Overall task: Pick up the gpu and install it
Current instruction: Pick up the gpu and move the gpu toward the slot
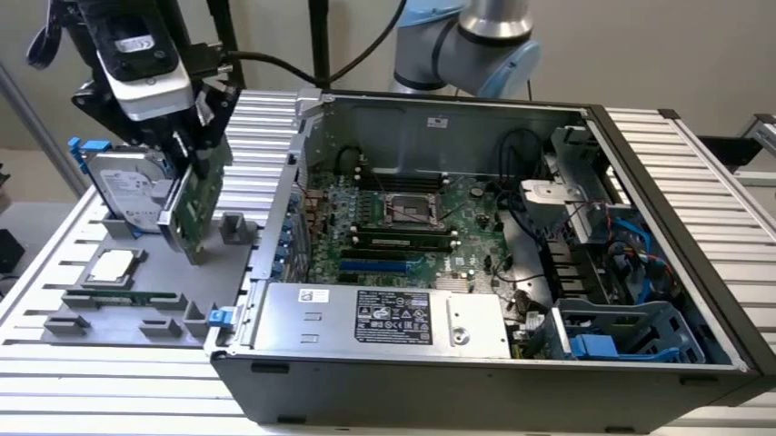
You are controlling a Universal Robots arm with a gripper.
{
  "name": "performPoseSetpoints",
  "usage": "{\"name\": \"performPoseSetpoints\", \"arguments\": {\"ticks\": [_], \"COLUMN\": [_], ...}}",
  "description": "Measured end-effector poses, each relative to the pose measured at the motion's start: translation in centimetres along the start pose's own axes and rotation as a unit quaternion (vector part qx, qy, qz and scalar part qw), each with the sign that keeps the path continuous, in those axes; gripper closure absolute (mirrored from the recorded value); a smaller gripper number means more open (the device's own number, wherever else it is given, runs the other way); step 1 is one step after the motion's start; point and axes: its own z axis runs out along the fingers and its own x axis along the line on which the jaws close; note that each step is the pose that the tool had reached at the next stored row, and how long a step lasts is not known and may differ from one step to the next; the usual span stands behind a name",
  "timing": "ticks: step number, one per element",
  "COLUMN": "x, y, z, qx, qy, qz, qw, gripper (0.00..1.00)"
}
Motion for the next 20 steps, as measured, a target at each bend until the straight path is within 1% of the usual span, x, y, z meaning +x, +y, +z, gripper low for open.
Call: {"name": "performPoseSetpoints", "arguments": {"ticks": [8,11,14,16,17,20], "x": [-3.7,-5.1,-6.5,-7.4,-7.9,-9.3], "y": [0.00,-0.04,-0.08,-0.08,-0.08,-0.10], "z": [-3.59,-4.88,-6.07,-6.64,-6.77,-6.83], "qx": [-0.0001,-0.0001,-0.0001,-0.0001,-0.0002,-0.0002], "qy": [0.0036,0.0056,0.0083,0.0100,0.0106,0.0122], "qz": [0.000,0.000,0.000,0.000,0.000,0.000], "qw": [1.0000,1.0000,1.0000,0.9999,0.9999,0.9999], "gripper": [1.00,1.00,1.00,1.00,1.00,1.00]}}
